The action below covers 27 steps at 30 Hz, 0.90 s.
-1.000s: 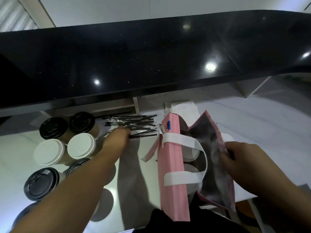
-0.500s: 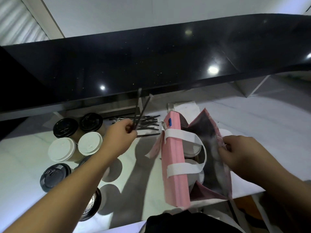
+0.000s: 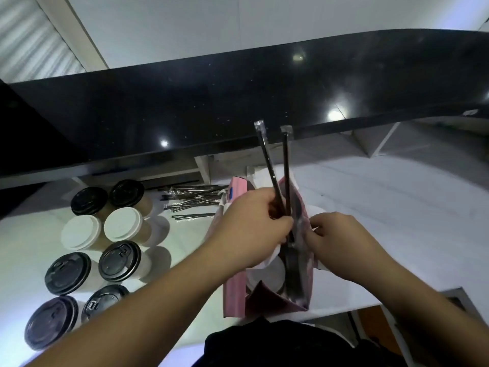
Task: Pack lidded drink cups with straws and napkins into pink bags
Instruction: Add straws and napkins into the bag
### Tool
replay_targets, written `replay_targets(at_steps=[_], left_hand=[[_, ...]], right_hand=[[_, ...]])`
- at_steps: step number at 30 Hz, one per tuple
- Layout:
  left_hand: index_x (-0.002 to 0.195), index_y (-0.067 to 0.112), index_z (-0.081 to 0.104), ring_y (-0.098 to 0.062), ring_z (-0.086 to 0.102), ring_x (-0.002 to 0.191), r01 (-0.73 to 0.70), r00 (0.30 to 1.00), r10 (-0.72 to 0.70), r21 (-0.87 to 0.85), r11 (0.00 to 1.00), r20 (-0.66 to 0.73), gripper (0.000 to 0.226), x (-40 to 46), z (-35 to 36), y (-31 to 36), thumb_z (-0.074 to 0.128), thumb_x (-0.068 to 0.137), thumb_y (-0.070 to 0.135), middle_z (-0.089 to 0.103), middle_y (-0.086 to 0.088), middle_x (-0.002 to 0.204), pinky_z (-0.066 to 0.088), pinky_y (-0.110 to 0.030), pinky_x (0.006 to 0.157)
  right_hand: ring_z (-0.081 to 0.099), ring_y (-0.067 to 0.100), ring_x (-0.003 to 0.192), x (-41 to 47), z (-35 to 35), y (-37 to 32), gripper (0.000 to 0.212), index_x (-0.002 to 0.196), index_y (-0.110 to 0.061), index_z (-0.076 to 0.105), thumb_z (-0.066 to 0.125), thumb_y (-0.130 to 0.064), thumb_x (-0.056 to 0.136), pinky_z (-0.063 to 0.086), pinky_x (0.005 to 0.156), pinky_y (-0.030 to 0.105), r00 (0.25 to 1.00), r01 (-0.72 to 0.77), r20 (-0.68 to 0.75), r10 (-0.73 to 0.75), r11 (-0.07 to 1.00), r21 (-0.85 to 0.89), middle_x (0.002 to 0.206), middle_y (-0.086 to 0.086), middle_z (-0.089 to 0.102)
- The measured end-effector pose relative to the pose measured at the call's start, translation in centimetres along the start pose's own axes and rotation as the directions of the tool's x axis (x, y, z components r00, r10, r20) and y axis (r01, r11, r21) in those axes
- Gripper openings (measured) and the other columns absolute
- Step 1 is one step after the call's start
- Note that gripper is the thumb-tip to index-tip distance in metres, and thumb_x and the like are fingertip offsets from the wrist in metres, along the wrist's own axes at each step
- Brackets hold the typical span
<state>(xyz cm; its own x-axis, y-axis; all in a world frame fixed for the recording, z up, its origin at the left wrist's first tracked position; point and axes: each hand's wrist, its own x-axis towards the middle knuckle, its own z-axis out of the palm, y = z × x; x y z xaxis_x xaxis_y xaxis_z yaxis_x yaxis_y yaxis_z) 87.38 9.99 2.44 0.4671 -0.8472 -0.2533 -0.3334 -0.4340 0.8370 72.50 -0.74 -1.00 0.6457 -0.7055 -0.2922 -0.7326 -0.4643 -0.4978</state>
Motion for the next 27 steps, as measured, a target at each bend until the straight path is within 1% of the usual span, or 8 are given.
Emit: replay_targets(at_steps=[2, 6, 9, 12, 15, 20, 24, 27], left_hand=[[0.092, 0.015, 0.071, -0.024, 0.077, 0.079, 0.071, 0.994, -0.08, 0.119, 0.99, 0.077, 0.007, 0.6, 1.6, -0.6, 0.068, 0.086, 0.016, 0.077, -0.004, 0.083, 0.064, -0.046, 0.077], [0.077, 0.013, 0.062, -0.029, 0.073, 0.078, 0.101, 0.958, -0.202, 0.421, 0.901, 0.203, 0.005, 0.5, 3.4, -1.9, 0.064, 0.082, 0.014, 0.073, -0.008, 0.078, 0.062, -0.042, 0.073], [0.084, 0.011, 0.069, -0.029, 0.071, 0.079, 0.122, 0.915, -0.315, 0.571, 0.812, 0.252, 0.009, 0.0, 3.9, -2.0, 0.064, 0.08, 0.017, 0.071, -0.007, 0.078, 0.062, -0.04, 0.073], [0.101, 0.011, 0.074, -0.028, 0.074, 0.082, 0.129, 0.917, -0.315, 0.569, 0.812, 0.242, 0.024, -0.5, 3.8, -1.5, 0.061, 0.081, 0.015, 0.075, -0.01, 0.085, 0.063, -0.045, 0.078], [0.102, 0.015, 0.074, -0.024, 0.072, 0.081, 0.061, 0.956, -0.206, 0.544, 0.837, 0.209, 0.021, -1.3, 2.8, -0.8, 0.059, 0.087, 0.015, 0.075, -0.006, 0.084, 0.061, -0.043, 0.079], [0.095, 0.037, 0.07, -0.005, 0.073, 0.066, 0.108, 0.994, -0.108, 0.207, 0.972, -0.009, 0.018, -4.3, -1.7, -0.4, 0.067, 0.092, 0.02, 0.074, 0.018, 0.087, 0.063, -0.029, 0.063], [0.093, 0.043, 0.063, 0.001, 0.065, 0.08, 0.106, 0.984, -0.057, 0.293, 0.95, -0.171, 0.018, -7.8, -4.9, -2.8, 0.078, 0.085, 0.038, 0.065, 0.032, 0.1, 0.053, -0.021, 0.066], [0.104, 0.047, 0.052, 0.011, 0.057, 0.096, 0.155, 0.985, -0.119, 0.334, 0.93, -0.124, 0.047, -10.4, -4.4, -5.0, 0.079, 0.071, 0.066, 0.05, 0.039, 0.114, 0.05, -0.021, 0.071]], right_hand=[[0.058, 0.011, 0.046, 0.1, -0.1, 0.5, 0.05, 0.064, -0.014, 0.058, 0.046, -0.045, 0.101, 0.035, 0.038, 0.022, 1.0, 0.007, -0.012, -0.007, 1.0, 0.001, 0.049, -0.004, 0.062], [0.053, 0.014, 0.044, 0.3, -0.3, 1.1, 0.041, 0.069, -0.01, 0.061, 0.05, -0.035, 0.099, 0.037, 0.042, 0.026, 1.0, 0.017, 0.019, -0.017, 1.0, -0.007, 0.051, 0.001, 0.059], [0.047, 0.017, 0.044, 0.4, -0.4, 1.2, 0.04, 0.074, -0.005, 0.062, 0.05, -0.035, 0.099, 0.036, 0.043, 0.029, 0.999, 0.025, 0.04, -0.025, 1.0, -0.002, 0.053, 0.003, 0.058], [0.055, 0.021, 0.05, 0.4, -0.6, 1.2, 0.039, 0.075, -0.006, 0.063, 0.05, -0.035, 0.098, 0.044, 0.047, 0.036, 0.998, 0.052, 0.04, -0.052, 0.999, -0.013, 0.058, 0.004, 0.063], [0.064, 0.023, 0.058, 0.5, -0.7, 1.1, 0.04, 0.076, -0.009, 0.066, 0.05, -0.038, 0.097, 0.056, 0.056, 0.044, 0.996, 0.071, 0.052, -0.071, 0.997, -0.017, 0.065, 0.004, 0.069], [0.064, 0.016, 0.064, 1.2, -0.5, 1.4, 0.033, 0.08, -0.02, 0.067, 0.055, -0.048, 0.093, 0.058, 0.061, 0.04, 0.994, 0.11, 0.002, -0.11, 0.99, -0.084, 0.072, -0.001, 0.071], [0.063, 0.012, 0.065, 2.2, -0.6, 0.6, 0.03, 0.106, -0.034, 0.046, 0.056, -0.058, 0.092, 0.058, 0.059, 0.037, 0.984, 0.158, -0.061, -0.169, 0.975, -0.156, 0.076, -0.009, 0.067], [0.059, 0.011, 0.066, 3.1, -0.6, -0.9, 0.037, 0.111, -0.036, 0.038, 0.065, -0.052, 0.09, 0.055, 0.055, 0.032, 0.944, 0.263, -0.144, -0.298, 0.939, -0.22, 0.082, -0.011, 0.061]])
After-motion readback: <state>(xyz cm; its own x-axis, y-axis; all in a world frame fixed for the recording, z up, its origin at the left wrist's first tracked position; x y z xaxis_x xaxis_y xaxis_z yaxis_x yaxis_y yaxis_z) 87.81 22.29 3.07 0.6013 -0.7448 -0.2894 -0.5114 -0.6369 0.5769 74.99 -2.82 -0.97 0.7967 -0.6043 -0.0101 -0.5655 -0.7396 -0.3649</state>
